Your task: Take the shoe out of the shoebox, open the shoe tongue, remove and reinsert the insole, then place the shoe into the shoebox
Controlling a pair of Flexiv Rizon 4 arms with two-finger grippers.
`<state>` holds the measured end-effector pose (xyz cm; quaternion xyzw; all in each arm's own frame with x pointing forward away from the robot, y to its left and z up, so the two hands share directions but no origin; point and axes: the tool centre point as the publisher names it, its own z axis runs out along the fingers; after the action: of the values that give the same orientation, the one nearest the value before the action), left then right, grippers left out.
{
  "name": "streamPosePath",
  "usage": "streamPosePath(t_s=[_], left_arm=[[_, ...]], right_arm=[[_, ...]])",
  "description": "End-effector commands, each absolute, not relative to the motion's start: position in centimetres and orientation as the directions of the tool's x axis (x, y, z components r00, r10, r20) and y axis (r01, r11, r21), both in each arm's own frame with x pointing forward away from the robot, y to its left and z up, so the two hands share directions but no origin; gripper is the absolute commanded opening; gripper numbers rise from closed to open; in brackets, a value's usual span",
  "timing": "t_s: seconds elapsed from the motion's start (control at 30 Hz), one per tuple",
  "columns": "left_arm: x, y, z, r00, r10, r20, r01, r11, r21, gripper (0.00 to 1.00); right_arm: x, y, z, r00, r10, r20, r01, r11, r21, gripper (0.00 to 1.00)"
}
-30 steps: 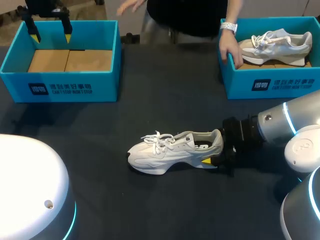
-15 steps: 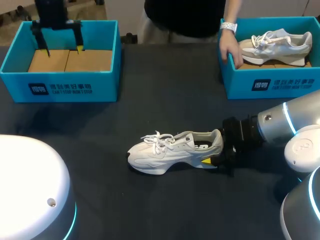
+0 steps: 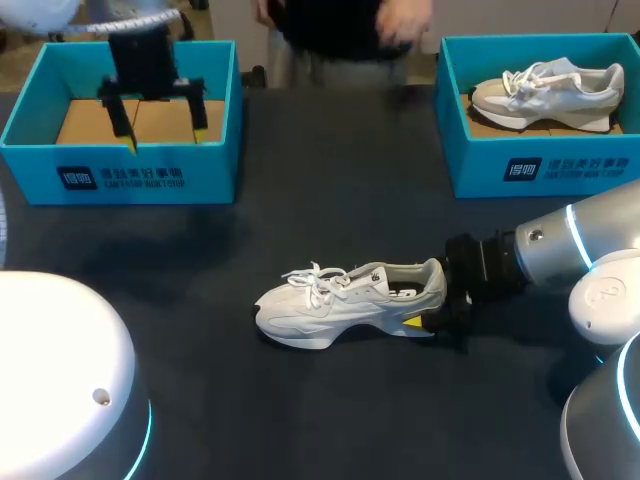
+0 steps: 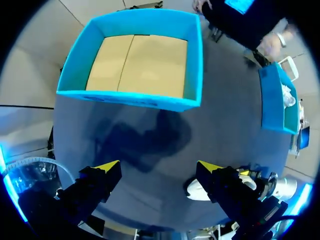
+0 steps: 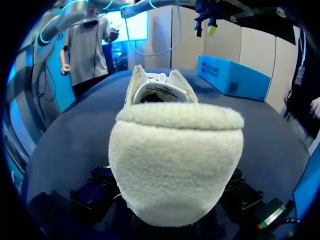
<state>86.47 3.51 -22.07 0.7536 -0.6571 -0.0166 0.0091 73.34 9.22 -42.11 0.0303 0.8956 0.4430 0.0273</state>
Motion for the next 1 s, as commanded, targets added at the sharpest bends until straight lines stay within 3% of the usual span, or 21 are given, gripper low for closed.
streamPosePath(t_s=[0.03, 0.47, 1.0], left_arm=[[84.8, 1.7, -23.2, 0.128, -0.991, -0.025, -0.992, -0.128, -0.023, 1.00], [79.2, -5.0, -24.5, 0.127, -0.990, -0.065, -0.992, -0.127, 0.000, 1.00], [74.6, -12.9, -24.9, 0.233, -0.969, -0.087, -0.971, -0.237, 0.042, 1.00]], right_arm=[[73.3, 9.8, -42.5, -0.996, 0.081, -0.024, 0.031, 0.610, 0.792, 0.00], [73.3, 9.8, -42.5, -0.996, 0.081, -0.024, 0.031, 0.610, 0.792, 0.00], [73.3, 9.8, -42.5, -0.996, 0.081, -0.024, 0.031, 0.610, 0.792, 0.00]])
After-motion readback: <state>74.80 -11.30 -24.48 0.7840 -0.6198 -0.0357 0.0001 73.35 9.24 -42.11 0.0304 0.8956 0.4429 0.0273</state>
